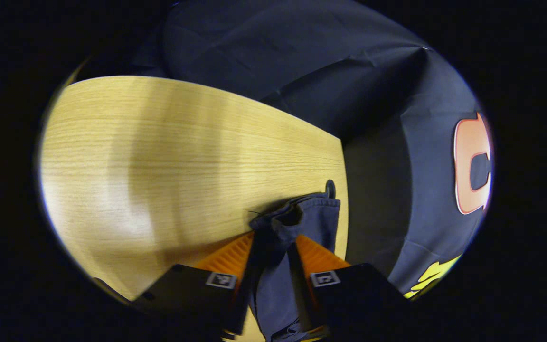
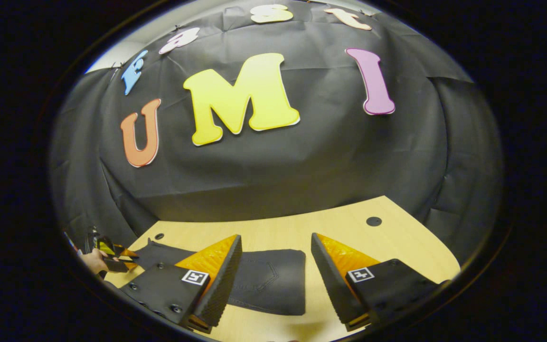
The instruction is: Grasp the waist and the cuffs of the jeans and fold them to make the two legs overlap; first hold the waist and fold one-third of the jeans toward the cuffs, then hold the cuffs and fold the remaining one-third in the same direction to finish folding.
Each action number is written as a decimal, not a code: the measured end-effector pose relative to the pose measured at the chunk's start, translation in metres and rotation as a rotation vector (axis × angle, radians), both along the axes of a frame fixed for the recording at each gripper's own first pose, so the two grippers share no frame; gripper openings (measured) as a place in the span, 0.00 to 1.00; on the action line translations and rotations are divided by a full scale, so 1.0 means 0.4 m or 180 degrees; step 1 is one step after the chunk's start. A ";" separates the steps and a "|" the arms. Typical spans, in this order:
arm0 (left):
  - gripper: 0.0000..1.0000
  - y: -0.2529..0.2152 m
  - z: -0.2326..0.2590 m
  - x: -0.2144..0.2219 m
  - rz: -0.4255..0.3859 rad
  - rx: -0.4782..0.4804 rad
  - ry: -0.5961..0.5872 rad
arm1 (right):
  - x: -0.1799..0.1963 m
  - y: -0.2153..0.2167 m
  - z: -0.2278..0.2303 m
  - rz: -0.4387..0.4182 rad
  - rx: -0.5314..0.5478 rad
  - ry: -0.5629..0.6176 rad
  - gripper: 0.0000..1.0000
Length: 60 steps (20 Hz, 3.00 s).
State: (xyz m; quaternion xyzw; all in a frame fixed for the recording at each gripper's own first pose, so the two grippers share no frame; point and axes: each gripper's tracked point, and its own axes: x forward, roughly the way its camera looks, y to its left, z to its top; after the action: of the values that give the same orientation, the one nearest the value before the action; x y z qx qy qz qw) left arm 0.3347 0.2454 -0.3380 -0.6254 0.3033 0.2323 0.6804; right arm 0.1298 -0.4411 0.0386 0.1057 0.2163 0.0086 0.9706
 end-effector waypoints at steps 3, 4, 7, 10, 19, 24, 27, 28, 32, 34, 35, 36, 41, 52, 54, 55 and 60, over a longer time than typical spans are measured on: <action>0.19 -0.002 0.000 0.018 0.0056 -0.0069 -0.0047 | -0.002 -0.011 -0.002 -0.0015 0.0011 0.0017 0.90; 0.12 -0.001 -0.001 0.022 0.0043 -0.0069 -0.0057 | -0.003 -0.013 0.003 -0.0012 -0.0004 0.0011 0.90; 0.05 -0.008 0.022 0.027 -0.0062 -0.0079 -0.0242 | -0.009 -0.025 0.011 -0.0002 -0.0040 -0.0001 0.90; 0.04 -0.012 0.066 0.036 -0.0093 -0.0075 -0.0536 | -0.011 -0.043 0.022 -0.0039 -0.0025 -0.0014 0.90; 0.04 -0.102 0.246 0.029 -0.0221 0.0154 -0.1009 | -0.055 -0.058 0.070 -0.0010 -0.0019 -0.0128 0.90; 0.04 -0.270 0.356 0.018 -0.0396 0.0077 -0.1250 | -0.112 -0.114 0.100 -0.0072 -0.0042 -0.0189 0.90; 0.04 -0.385 0.398 0.011 -0.0562 0.0105 -0.1330 | -0.162 -0.178 0.118 -0.0164 -0.0058 -0.0211 0.90; 0.04 -0.422 0.414 0.007 -0.0625 0.0106 -0.1366 | -0.179 -0.201 0.127 -0.0204 -0.0064 -0.0216 0.84; 0.04 -0.597 0.485 -0.006 -0.0877 0.0118 -0.1517 | -0.247 -0.297 0.151 -0.0378 -0.0072 -0.0232 0.90; 0.04 -0.692 0.524 -0.007 -0.0993 0.0071 -0.1593 | -0.274 -0.343 0.159 -0.0463 -0.0096 -0.0237 0.84; 0.04 -0.736 0.539 -0.012 -0.1048 0.0052 -0.1621 | -0.290 -0.360 0.162 -0.0503 -0.0100 -0.0240 0.84; 0.04 -0.784 0.553 -0.015 -0.1112 0.0035 -0.1649 | -0.305 -0.384 0.167 -0.0550 -0.0109 -0.0247 0.84; 0.04 -0.999 0.586 -0.039 -0.1451 0.0005 -0.1698 | -0.370 -0.497 0.185 -0.0798 -0.0103 -0.0270 0.90; 0.04 -1.175 0.392 -0.115 -0.1921 0.0730 -0.1165 | -0.451 -0.613 0.189 -0.1050 -0.0148 -0.0230 0.90; 0.04 -1.188 0.356 -0.127 -0.2049 0.0977 -0.1106 | -0.460 -0.622 0.189 -0.1069 -0.0159 -0.0228 0.90; 0.05 -1.195 0.343 -0.131 -0.2104 0.1056 -0.1088 | -0.463 -0.623 0.190 -0.1073 -0.0170 -0.0229 0.90; 0.35 -1.219 0.335 -0.153 -0.2355 0.1528 -0.1187 | -0.476 -0.621 0.188 -0.1078 -0.0190 -0.0220 0.90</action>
State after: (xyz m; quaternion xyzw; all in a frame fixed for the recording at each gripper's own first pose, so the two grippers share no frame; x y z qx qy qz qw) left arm 0.2737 -0.2422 -0.2038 -0.3316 0.3161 -0.0780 0.8855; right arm -0.0606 -0.6897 0.1139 0.1114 0.1621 -0.1578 0.9677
